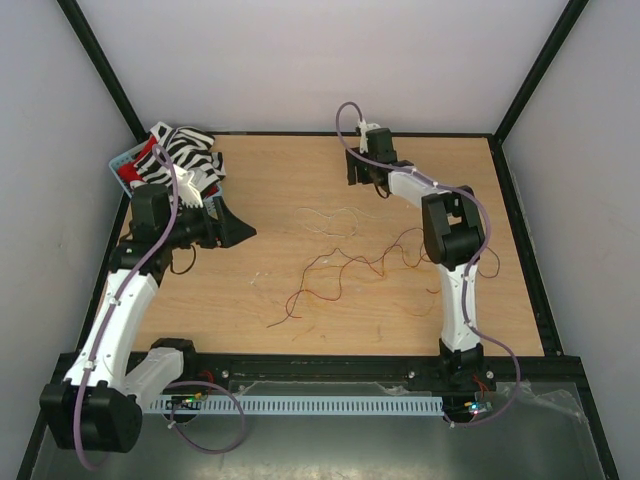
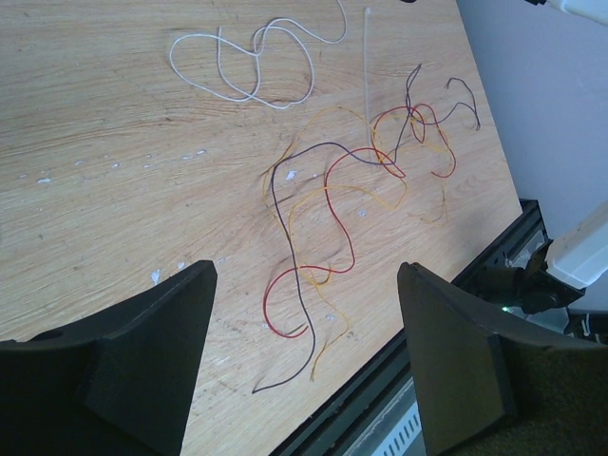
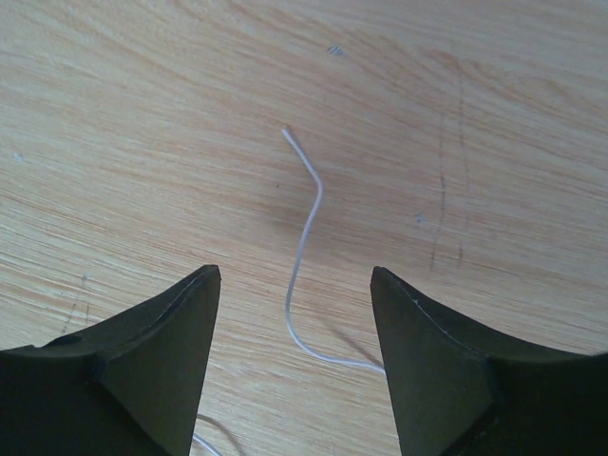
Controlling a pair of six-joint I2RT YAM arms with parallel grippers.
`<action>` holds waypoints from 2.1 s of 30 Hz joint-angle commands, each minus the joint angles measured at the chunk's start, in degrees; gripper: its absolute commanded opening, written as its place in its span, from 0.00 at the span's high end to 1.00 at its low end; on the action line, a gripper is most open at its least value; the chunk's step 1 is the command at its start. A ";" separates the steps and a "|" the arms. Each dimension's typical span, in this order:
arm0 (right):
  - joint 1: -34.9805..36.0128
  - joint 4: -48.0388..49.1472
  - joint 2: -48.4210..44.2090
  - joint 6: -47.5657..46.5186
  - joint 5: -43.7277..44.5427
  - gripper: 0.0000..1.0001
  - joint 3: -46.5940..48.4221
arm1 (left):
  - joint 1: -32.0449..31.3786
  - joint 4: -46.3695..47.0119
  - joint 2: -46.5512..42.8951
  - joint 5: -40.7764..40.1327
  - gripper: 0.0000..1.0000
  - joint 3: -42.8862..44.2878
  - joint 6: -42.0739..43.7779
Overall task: Zip-tie the wires
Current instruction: Pick up the cable at the center of the board.
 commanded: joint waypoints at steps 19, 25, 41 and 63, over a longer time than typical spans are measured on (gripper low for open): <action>0.67 -2.82 -7.72 -4.80 1.89 1.00 1.34 | 0.83 2.55 -2.07 4.17 0.14 3.72 -4.84; 0.68 -1.22 -19.41 -5.19 -0.04 1.00 -0.78 | 0.92 7.72 -1.05 3.04 0.08 5.52 -9.88; 0.66 5.70 -46.57 -7.53 -10.88 1.00 -10.13 | -6.58 26.73 14.50 7.24 0.14 24.66 -25.92; 0.65 25.68 -63.73 -0.14 -29.47 1.00 -34.00 | -28.90 36.28 36.29 -6.73 0.32 41.72 -26.08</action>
